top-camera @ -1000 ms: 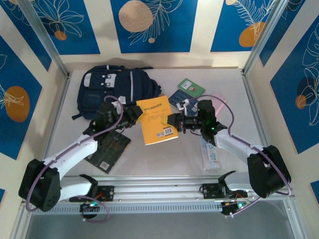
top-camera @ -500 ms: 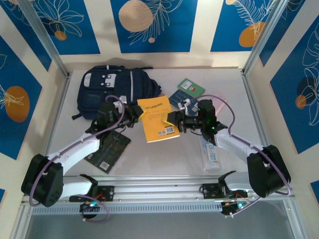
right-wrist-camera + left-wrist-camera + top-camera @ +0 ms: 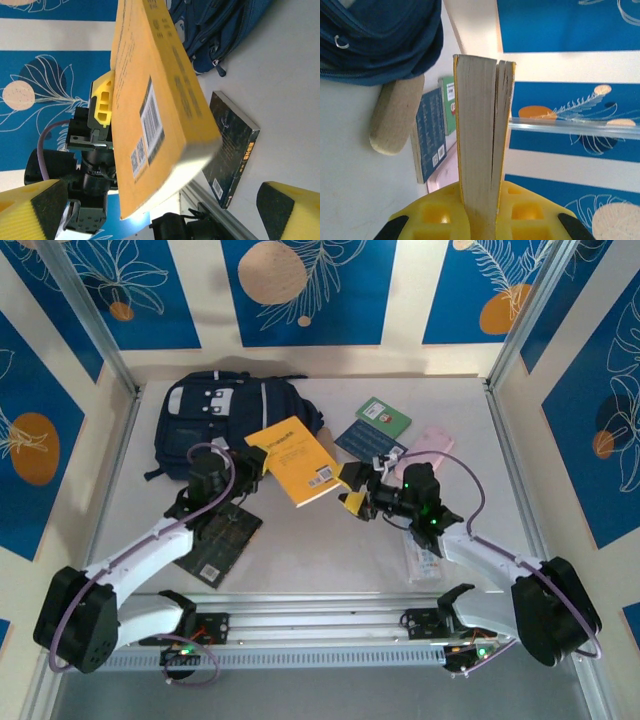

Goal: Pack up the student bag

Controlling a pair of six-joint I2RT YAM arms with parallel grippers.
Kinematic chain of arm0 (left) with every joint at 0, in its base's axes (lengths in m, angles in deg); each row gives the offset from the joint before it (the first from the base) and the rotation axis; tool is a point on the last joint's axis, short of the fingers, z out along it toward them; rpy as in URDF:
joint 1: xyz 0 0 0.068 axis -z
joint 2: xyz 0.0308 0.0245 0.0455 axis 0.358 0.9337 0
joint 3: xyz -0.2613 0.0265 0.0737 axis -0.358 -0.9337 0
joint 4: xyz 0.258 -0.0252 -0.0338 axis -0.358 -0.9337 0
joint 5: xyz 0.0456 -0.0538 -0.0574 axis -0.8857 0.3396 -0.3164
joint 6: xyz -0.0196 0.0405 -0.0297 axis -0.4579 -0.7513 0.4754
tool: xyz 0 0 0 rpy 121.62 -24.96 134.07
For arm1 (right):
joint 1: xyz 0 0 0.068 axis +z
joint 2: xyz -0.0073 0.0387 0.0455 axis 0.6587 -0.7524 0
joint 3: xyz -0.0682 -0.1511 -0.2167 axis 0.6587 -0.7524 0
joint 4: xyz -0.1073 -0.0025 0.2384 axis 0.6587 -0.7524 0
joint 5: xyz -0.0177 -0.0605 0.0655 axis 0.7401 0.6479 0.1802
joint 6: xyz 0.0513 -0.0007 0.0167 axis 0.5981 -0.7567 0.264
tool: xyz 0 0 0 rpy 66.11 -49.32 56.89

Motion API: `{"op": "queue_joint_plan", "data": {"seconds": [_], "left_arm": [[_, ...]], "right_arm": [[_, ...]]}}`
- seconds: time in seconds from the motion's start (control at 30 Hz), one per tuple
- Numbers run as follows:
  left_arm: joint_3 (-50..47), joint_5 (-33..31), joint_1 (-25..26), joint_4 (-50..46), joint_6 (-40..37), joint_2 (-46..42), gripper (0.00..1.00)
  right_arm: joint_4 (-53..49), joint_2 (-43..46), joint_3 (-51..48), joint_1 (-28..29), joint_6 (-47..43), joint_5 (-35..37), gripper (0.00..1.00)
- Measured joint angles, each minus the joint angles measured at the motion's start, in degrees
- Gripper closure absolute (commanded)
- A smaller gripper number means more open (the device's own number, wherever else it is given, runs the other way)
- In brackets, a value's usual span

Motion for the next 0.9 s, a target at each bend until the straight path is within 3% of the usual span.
{"op": "queue_joint_plan", "data": {"seconds": [0.43,0.7,0.9], "left_arm": [[1.2,-3.3,0.3,0.2,2.4,1.7,1.0],[1.8,-4.9,0.5,-0.1,2.8,1.1,1.0],[2.0,-5.4,0.9,0.0,2.8,0.8,1.0]], "right_arm": [[11.0,-12.7,7.1,5.6,7.1,5.2,0.17],[10.5,-13.4,10.8,6.3,6.4,8.0,0.51],[6.3,-13.5,12.6,6.2,4.7,9.2,0.6]]}}
